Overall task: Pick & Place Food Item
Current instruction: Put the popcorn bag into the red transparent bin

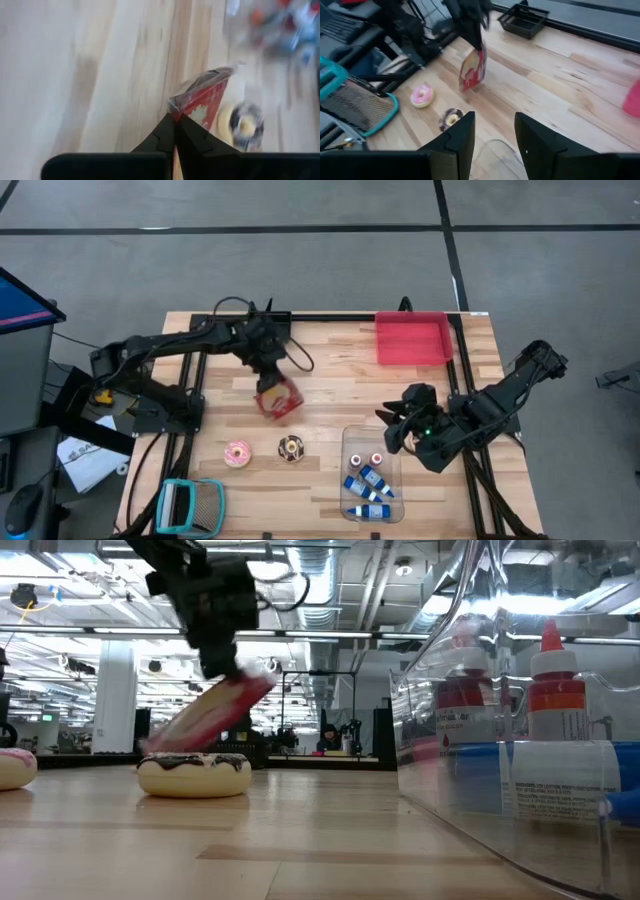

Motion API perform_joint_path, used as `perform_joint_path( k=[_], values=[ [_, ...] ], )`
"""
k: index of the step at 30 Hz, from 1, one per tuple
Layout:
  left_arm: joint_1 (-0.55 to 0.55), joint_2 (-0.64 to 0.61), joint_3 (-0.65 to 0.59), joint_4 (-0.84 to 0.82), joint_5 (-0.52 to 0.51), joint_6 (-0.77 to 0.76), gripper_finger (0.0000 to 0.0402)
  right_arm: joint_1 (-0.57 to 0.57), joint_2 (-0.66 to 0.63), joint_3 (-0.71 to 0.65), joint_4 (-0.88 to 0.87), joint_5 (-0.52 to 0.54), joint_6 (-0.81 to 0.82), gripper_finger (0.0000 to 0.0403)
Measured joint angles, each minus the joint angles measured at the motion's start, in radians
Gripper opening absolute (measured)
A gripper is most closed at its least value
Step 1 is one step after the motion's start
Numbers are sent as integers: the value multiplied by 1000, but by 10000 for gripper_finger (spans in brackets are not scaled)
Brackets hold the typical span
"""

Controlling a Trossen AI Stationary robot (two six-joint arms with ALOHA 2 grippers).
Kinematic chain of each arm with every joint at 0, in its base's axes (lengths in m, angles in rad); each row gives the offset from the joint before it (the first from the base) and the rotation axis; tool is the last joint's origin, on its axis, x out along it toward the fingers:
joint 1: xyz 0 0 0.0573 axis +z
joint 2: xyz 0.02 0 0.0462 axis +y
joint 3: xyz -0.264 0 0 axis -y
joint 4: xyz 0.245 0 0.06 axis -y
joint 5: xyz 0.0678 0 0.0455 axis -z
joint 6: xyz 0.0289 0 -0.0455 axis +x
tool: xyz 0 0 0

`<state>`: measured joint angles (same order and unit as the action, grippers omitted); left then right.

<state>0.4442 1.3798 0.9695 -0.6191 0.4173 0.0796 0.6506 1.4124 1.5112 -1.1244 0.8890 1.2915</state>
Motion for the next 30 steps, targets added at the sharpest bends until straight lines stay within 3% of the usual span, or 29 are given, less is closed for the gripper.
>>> perform_joint_path(
  k=[9, 15, 22, 30],
  values=[
    [-20, -78, 0, 377, 4, -286, 0, -36, 0, 0, -87, -1, 112, 136],
    [-70, -102, 0, 641, 4, -458, 0, -109, 0, 0, -48, -8, 89, 179],
    [-132, -97, 1, 783, -87, -542, 0, -217, 0, 0, 95, -57, -125, 250],
    [-171, -96, 1, 832, -167, -582, 0, -322, 0, 0, 310, -160, -367, 255]
  ],
)
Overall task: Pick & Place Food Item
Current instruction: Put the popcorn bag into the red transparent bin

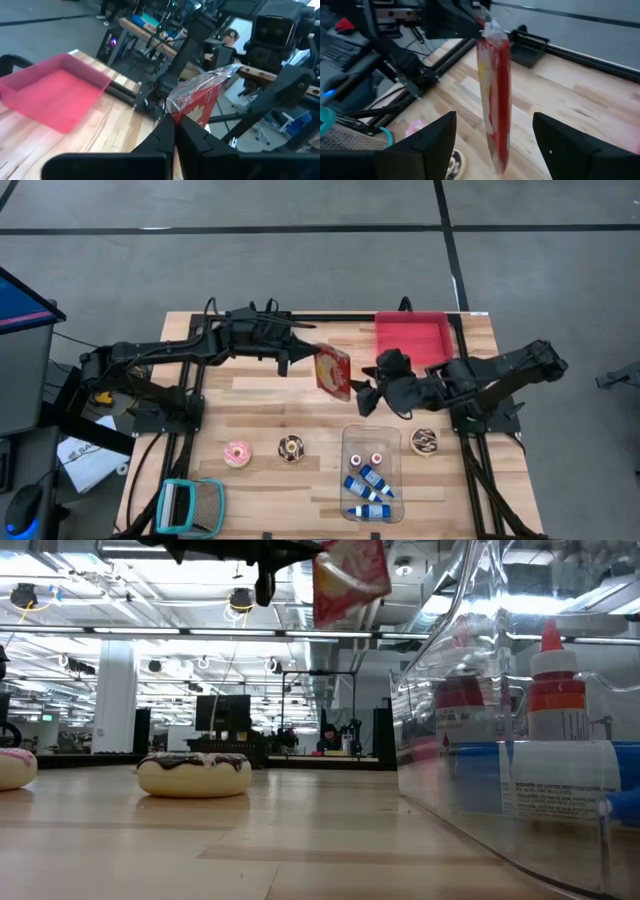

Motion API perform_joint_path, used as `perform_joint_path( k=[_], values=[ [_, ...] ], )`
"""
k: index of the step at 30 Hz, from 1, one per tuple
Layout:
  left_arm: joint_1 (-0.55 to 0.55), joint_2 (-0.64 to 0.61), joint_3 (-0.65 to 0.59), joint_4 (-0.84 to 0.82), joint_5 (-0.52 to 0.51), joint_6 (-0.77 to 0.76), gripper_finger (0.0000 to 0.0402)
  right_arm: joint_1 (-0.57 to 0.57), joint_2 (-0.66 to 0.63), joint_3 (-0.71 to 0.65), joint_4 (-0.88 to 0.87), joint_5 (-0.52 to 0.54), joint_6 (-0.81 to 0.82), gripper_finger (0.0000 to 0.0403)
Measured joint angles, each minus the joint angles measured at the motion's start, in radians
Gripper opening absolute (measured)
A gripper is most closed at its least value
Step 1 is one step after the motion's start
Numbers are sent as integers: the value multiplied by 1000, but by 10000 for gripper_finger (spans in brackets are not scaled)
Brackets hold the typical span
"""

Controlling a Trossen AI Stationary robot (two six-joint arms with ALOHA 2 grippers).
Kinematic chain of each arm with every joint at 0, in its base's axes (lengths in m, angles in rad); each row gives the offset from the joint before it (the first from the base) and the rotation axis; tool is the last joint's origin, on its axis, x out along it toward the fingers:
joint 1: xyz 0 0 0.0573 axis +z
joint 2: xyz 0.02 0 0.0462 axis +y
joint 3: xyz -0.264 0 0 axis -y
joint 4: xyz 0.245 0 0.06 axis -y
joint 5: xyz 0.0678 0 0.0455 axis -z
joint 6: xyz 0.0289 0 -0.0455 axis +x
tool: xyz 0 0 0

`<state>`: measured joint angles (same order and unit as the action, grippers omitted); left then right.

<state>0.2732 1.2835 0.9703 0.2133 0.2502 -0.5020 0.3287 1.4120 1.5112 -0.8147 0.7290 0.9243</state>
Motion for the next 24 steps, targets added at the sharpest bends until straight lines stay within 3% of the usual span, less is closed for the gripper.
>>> perform_joint_path(
  k=[17, 24],
  values=[
    [-7, 0, 0, 38, -10, -7, 0, -166, 20, 2, 206, -135, -195, 251],
    [-7, 0, 0, 39, -8, -8, 0, -200, 59, 1, 227, -211, -218, 182]
  ],
)
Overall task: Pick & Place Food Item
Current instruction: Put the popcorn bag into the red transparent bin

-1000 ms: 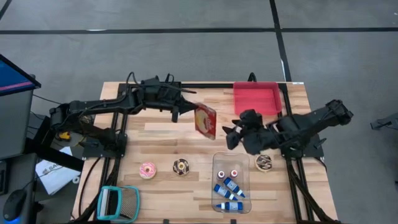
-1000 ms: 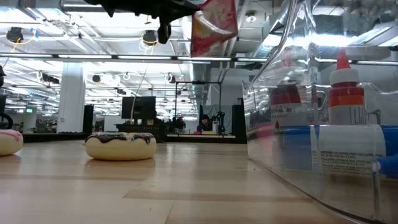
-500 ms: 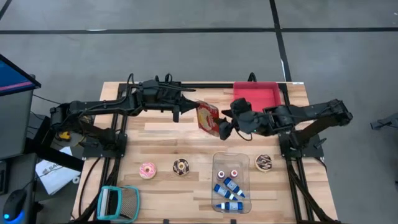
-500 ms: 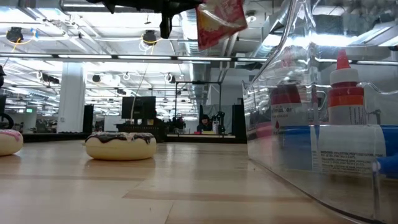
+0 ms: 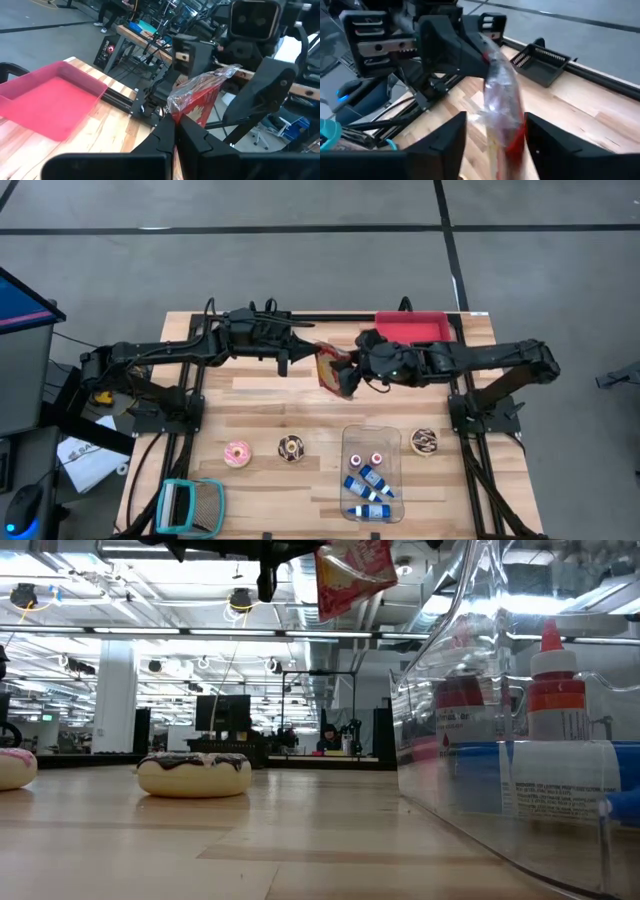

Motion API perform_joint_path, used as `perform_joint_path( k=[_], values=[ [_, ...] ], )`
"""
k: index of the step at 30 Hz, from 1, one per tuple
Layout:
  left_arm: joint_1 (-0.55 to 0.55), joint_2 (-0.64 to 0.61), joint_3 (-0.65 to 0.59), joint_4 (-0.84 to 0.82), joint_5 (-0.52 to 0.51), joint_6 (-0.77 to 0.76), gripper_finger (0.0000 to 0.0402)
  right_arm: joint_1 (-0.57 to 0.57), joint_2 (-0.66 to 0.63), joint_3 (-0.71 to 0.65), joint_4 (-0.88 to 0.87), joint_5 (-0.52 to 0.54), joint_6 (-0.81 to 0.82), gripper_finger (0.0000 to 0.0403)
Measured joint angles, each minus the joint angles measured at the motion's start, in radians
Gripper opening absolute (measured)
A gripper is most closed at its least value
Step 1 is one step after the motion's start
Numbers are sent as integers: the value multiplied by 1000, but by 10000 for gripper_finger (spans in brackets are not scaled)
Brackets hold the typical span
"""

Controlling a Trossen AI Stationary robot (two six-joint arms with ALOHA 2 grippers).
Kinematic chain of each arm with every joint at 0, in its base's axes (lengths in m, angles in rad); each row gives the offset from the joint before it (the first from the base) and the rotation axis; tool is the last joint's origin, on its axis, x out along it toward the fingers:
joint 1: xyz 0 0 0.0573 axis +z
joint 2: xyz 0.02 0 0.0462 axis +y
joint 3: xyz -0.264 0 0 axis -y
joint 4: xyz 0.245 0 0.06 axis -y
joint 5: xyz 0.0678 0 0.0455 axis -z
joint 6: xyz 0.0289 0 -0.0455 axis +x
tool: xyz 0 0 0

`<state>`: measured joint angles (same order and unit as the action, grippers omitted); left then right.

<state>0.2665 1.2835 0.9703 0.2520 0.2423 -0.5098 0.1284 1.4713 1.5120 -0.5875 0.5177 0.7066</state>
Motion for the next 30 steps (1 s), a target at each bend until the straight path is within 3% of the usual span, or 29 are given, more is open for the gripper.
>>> perform_joint_path(
  k=[12, 19, 30],
  values=[
    [0, 0, 0, 5, 18, 0, 0, 10, 21, -1, 37, 38, -20, 15],
    [0, -5, 0, 5, 38, 8, 22, 11, 21, -1, 33, 40, -18, 12],
    [60, -207, 0, 10, 37, 84, 142, 35, 20, 0, -38, 59, 0, 9]
  ],
)
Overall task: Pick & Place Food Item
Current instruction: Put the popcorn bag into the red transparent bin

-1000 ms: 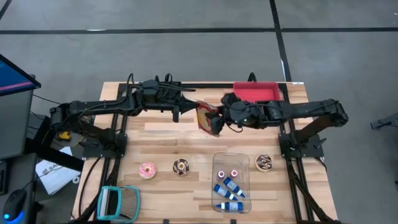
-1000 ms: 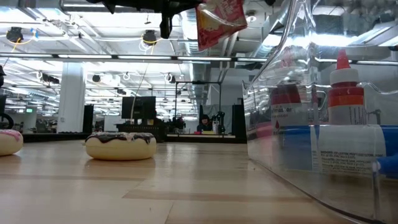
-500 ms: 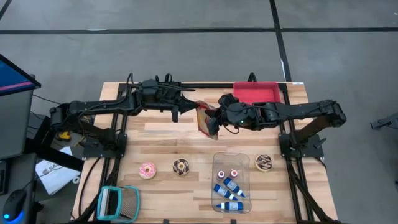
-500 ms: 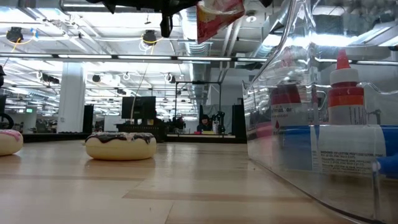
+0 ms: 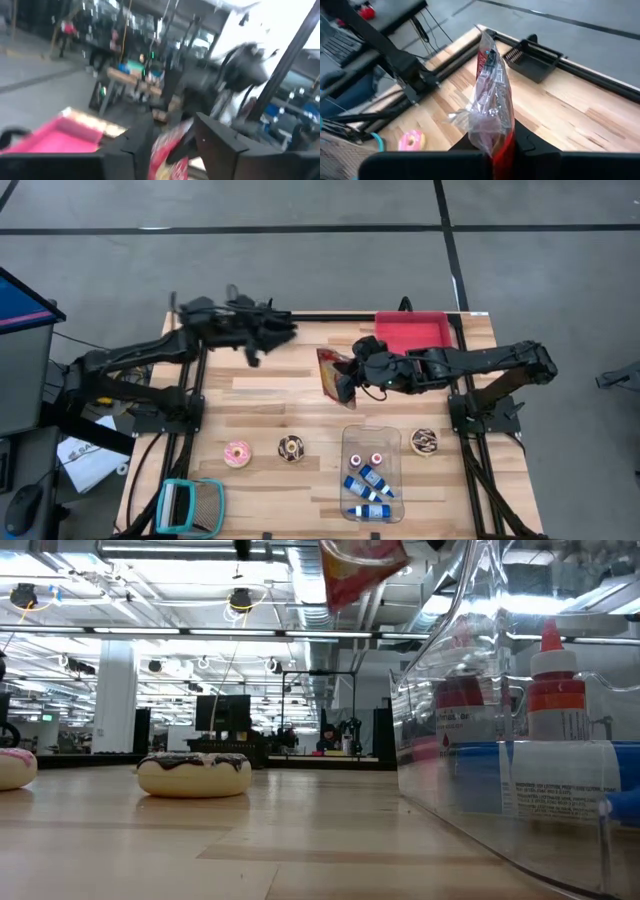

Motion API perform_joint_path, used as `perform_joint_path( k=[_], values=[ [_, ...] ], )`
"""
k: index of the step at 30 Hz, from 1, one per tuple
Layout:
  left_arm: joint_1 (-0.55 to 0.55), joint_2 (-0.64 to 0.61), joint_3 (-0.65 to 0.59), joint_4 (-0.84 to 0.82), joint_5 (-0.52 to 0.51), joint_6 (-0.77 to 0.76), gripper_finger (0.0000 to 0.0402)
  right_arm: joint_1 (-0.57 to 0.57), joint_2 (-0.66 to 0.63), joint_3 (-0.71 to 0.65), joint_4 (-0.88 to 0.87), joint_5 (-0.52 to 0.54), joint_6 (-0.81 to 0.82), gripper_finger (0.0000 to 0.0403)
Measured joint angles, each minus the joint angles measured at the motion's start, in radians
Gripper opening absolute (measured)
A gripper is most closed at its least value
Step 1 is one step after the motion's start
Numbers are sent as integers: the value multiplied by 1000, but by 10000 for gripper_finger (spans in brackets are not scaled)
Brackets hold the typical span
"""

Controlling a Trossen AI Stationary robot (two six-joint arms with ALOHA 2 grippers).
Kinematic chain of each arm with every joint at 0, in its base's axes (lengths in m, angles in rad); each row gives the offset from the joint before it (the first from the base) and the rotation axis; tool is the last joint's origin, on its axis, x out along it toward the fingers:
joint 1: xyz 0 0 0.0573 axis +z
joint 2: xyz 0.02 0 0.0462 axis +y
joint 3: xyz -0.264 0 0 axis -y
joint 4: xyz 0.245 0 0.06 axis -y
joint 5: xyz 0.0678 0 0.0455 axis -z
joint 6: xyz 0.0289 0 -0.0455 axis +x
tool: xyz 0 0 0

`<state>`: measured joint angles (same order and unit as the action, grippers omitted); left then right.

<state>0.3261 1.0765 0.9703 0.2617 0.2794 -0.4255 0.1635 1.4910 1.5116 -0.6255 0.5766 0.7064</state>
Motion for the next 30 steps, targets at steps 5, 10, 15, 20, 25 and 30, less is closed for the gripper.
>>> perform_joint_path(
  k=[5, 10, 15, 20, 25, 30],
  values=[
    [16, -165, 0, -54, 0, 2, 173, -5, 0, 0, -117, 1, 22, 9],
    [-45, -327, 0, -282, -2, 0, 175, 10, 0, 0, -372, 0, 119, 9],
    [-195, -419, 0, -492, -144, 0, 167, 17, 0, -15, -530, 0, 194, 9],
    [-337, -412, -2, -535, -334, 5, 168, -103, -18, -171, -313, -67, 180, 8],
    [-421, -374, -2, -523, -446, 2, 170, -286, -23, -391, 9, -162, 177, 8],
    [-467, -326, -2, -469, -506, -25, 170, -452, -102, -571, 384, -133, 234, 8]
  ],
)
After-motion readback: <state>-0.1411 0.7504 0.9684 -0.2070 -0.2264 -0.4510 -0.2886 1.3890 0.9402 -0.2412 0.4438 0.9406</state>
